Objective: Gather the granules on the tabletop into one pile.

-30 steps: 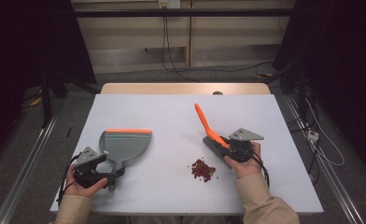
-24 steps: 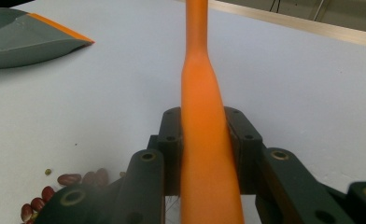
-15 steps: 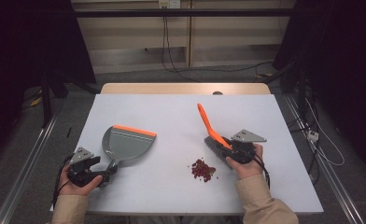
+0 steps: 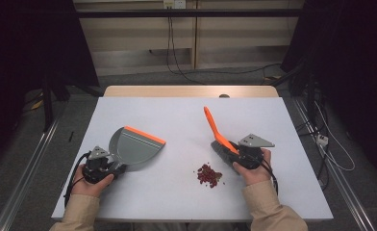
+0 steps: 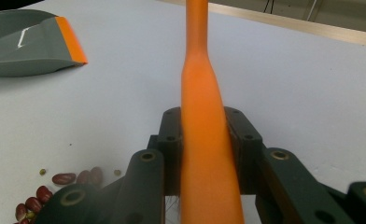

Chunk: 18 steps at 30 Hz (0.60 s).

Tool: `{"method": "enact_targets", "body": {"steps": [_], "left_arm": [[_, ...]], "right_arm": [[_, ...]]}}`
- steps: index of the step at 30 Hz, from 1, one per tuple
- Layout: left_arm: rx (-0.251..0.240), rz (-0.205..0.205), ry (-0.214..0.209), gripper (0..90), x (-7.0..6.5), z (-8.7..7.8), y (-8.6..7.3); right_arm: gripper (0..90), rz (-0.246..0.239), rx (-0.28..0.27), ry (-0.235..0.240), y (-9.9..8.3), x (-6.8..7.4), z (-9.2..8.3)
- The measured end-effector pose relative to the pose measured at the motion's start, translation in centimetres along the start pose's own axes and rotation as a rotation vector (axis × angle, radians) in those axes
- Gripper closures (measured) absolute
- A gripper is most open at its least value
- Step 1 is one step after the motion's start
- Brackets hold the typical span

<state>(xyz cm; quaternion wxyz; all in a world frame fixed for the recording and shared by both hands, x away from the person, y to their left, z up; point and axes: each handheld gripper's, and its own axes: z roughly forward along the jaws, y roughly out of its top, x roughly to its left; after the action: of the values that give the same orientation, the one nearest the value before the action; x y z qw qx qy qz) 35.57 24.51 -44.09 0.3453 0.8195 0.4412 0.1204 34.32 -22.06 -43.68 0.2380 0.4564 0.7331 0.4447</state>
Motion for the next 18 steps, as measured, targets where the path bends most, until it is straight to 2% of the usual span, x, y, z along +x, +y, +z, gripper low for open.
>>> {"method": "enact_targets", "body": {"steps": [6, 10, 14, 18], "left_arm": [[-0.001, 0.039, -0.045, 62.7, -0.3, -0.7, 0.2], [0.001, 0.077, -0.096, 62.6, -0.8, -1.3, 0.4], [0.008, 0.113, -0.163, 62.7, -1.5, -1.6, 0.7], [0.012, 0.149, -0.202, 62.7, -2.1, -1.7, 0.8]], "right_arm": [[71.3, 0.002, -0.006, -0.01, 0.0, -0.1, -0.1], [71.3, 0.004, -0.012, -0.021, -0.1, -0.3, -0.3], [71.3, 0.019, -0.028, -0.023, 0.0, -0.5, -0.6], [71.3, 0.02, -0.035, -0.029, 0.1, -0.4, -0.8]]}}
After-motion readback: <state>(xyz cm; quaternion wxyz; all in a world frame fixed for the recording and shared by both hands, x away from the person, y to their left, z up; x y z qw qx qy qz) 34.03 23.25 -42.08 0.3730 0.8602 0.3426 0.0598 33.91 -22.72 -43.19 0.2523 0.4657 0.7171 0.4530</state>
